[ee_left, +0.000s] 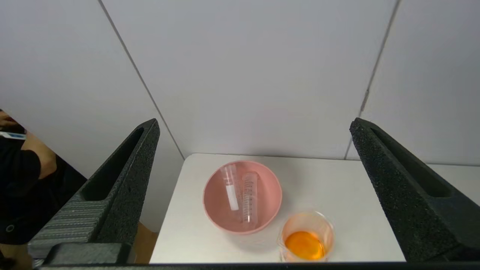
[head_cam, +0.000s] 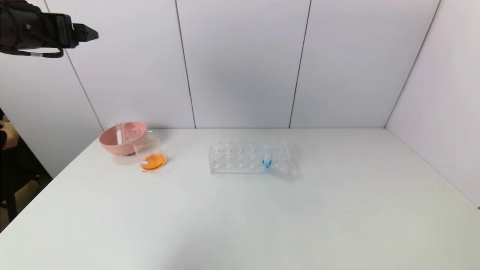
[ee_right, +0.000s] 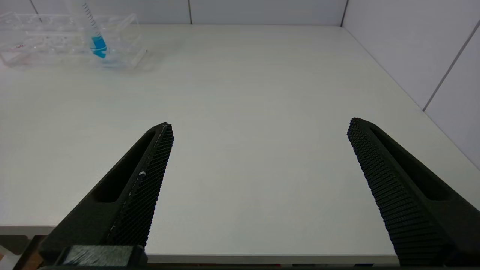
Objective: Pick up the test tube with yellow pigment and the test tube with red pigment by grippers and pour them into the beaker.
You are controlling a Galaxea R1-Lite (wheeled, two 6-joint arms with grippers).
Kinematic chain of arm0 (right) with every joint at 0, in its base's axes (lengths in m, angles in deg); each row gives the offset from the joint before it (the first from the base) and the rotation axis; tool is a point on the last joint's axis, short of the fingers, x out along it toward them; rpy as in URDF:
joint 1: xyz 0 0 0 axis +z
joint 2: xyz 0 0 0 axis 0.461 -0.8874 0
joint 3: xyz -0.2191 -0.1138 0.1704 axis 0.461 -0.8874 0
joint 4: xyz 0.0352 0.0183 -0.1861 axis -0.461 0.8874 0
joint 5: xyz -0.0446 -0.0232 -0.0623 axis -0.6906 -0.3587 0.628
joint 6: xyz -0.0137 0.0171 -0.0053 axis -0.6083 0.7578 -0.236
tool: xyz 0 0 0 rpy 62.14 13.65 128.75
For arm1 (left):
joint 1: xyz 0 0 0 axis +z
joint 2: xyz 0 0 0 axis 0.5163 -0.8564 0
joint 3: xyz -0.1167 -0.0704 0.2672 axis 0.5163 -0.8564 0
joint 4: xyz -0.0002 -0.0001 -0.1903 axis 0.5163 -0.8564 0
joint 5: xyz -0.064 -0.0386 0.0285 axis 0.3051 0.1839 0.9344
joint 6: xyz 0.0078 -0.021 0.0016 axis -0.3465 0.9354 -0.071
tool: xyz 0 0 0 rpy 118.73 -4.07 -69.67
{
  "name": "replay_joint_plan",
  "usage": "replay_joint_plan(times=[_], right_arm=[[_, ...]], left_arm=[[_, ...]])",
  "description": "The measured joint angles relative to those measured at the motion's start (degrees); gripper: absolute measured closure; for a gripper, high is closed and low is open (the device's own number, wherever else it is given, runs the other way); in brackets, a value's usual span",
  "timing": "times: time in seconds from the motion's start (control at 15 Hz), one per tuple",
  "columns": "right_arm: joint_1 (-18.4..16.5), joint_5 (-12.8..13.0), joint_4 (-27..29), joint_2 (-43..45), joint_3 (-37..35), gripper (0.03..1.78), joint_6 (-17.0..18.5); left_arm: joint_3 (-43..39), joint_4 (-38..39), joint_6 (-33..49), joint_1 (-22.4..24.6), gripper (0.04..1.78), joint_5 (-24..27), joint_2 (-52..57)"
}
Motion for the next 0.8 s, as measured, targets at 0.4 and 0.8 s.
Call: replay_joint_plan(times=[0.4,0.8], right_arm=[[0.00,0.00,0.00,0.00,0.00,0.11,0.00],[0.00,-0.02,0.00,0.00,0.00,0.11,0.00]], left_arm=[[-11.89,-7.83,0.22,-0.29,0.05,19.53,18.80],[-22.95,-8.68,-0.17,-0.27,0.05,39.68,35.39]])
